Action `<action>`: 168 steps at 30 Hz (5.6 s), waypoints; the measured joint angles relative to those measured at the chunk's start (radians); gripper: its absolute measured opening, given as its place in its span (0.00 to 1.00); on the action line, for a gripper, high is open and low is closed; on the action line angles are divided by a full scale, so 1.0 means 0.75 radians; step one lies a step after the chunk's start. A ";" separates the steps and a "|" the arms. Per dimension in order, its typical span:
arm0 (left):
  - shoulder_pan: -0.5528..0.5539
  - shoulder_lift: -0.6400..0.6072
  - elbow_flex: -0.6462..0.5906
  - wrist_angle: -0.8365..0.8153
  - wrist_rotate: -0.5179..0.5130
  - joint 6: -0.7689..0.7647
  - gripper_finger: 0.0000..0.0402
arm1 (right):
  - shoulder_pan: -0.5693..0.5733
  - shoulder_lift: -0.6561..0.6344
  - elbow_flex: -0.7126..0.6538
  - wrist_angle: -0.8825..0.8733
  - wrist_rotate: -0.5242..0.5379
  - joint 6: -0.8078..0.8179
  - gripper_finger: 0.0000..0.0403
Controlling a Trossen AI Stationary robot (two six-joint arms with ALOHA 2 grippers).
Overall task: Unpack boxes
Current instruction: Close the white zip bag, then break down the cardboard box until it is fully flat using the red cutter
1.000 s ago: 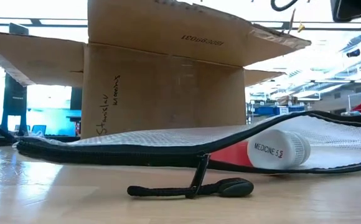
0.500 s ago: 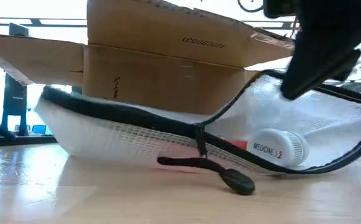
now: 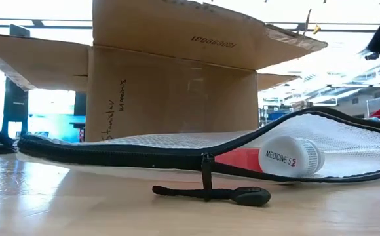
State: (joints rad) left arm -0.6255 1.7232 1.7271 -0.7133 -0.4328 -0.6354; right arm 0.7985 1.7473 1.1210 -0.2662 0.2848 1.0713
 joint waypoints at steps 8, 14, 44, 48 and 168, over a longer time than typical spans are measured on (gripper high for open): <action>-0.094 0.229 0.000 0.091 0.087 0.026 0.58 | 0.077 0.000 0.000 0.023 0.005 -0.021 0.07; -0.177 0.425 0.001 0.089 0.080 0.022 0.51 | 0.078 0.000 0.000 0.040 0.011 0.032 0.07; -0.084 0.781 0.012 -0.101 -0.162 -0.042 0.20 | 0.058 0.001 0.000 0.061 0.014 0.058 0.44; -0.068 0.784 0.064 -0.134 -0.048 -0.068 0.04 | 0.050 0.001 0.000 0.122 -0.020 0.018 0.40; 0.210 0.357 0.775 -0.618 0.093 0.102 0.49 | -0.057 -0.508 -0.002 -0.824 0.154 -0.057 0.63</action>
State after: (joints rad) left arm -0.4683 1.9908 2.3085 -1.1767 -0.3628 -0.5590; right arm 0.7560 1.3660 1.1198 -0.8842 0.4003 1.0284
